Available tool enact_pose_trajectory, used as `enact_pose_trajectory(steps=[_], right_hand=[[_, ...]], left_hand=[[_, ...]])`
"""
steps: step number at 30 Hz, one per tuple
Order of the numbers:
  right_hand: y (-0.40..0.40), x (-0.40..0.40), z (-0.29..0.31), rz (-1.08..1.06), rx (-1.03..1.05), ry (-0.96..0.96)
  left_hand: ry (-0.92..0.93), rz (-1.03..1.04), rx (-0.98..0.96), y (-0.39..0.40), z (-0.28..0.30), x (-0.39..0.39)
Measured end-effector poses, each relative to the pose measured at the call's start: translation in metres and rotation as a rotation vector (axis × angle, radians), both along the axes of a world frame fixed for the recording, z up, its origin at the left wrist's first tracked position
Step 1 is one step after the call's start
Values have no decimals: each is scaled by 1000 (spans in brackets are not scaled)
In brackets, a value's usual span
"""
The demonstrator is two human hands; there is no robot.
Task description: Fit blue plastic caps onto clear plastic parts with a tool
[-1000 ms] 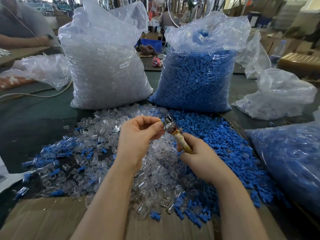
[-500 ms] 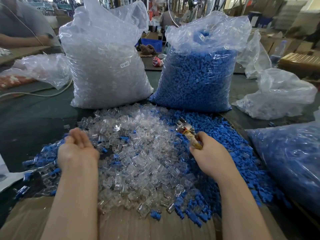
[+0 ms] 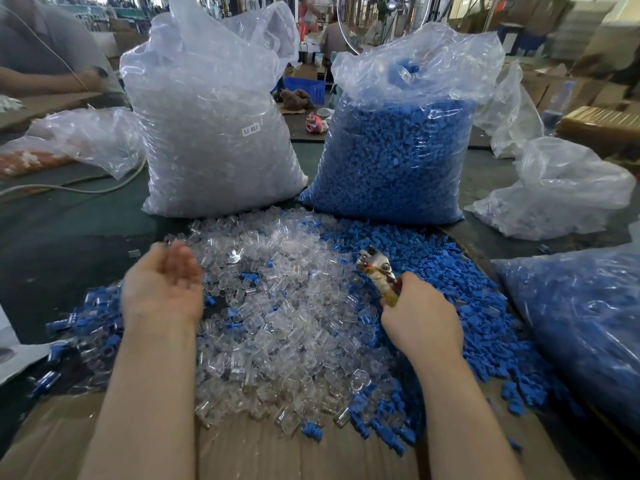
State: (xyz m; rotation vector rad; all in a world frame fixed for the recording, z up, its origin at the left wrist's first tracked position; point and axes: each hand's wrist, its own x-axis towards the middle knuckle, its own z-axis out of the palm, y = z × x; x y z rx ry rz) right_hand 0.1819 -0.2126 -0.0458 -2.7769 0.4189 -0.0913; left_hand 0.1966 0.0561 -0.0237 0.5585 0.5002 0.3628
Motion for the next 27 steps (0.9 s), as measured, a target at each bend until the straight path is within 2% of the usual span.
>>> enact_pose_trajectory(steps=[2,5,8,10,11,15,27], right_hand=[[1,0,1,-3,-25,24],[1,0,0,1,-36,47],[0,0,0,-1,-34,35],[0,0,1,-18,-28,31],[0,1,1,-31,-21,29],[0,0,1,-81,-11,29],[1,0,-1,-106,-25,1]], left_hand=[[55,-172,331,-15,3,0],[64,-448,1042,-52,6,-2],[96,-672,1503,-79,-1,-7],[191,-689,1793,-90,-8,-5],[220,-670,1879,-93,-10,-5],[201,-611,1948,-96,-12,-6],[126,-488,1816,-96,-13,-6]])
